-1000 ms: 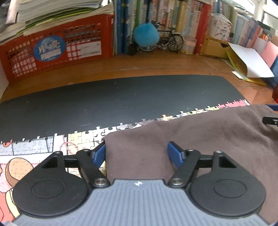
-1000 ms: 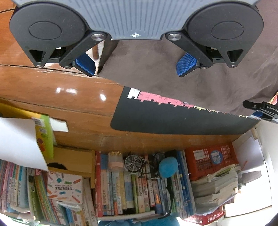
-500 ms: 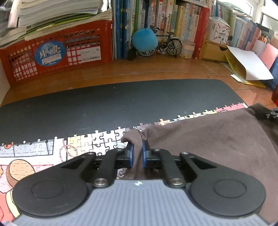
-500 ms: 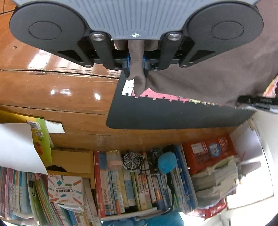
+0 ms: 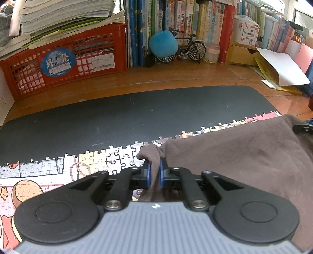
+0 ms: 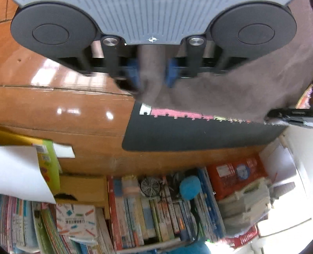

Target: Fold clothes

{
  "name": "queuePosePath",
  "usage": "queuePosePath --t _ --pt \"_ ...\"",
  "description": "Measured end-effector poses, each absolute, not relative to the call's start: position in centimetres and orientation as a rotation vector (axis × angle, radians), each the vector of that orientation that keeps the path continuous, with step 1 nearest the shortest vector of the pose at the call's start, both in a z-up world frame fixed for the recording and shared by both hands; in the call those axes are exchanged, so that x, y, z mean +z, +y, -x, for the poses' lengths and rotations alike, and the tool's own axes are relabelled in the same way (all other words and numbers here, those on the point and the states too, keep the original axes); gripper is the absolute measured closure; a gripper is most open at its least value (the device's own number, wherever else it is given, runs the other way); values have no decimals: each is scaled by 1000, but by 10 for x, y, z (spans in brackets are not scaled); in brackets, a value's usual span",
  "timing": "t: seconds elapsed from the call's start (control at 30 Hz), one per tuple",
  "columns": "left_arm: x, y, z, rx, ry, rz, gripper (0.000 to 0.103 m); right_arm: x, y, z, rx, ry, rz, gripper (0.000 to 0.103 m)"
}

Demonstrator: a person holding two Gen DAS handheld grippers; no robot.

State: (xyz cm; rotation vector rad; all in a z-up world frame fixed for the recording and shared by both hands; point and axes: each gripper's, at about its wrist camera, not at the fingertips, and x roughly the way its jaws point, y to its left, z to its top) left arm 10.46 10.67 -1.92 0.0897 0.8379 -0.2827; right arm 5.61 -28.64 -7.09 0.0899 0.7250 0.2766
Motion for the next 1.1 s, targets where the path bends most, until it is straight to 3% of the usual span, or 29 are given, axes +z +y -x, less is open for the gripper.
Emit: queuePosePath --t 0.13,0.5,0.9,1.0,1.1 --pt "-14 106 -107 -286 815 -97 98 -69 -291 -62 252 709 -124 95" --pt "-6 107 -151 -250 797 -89 98 -42 -285 -107 200 637 -30 96" --pt "0 113 -258 -164 795 -66 97 -17 -277 -230 119 575 69 96" --pt "-11 112 -273 -136 809 -81 95 -30 -271 -252 95 594 64 96" --pt "-32 110 -281 -99 855 -107 75 -56 -265 -266 79 659 75 95"
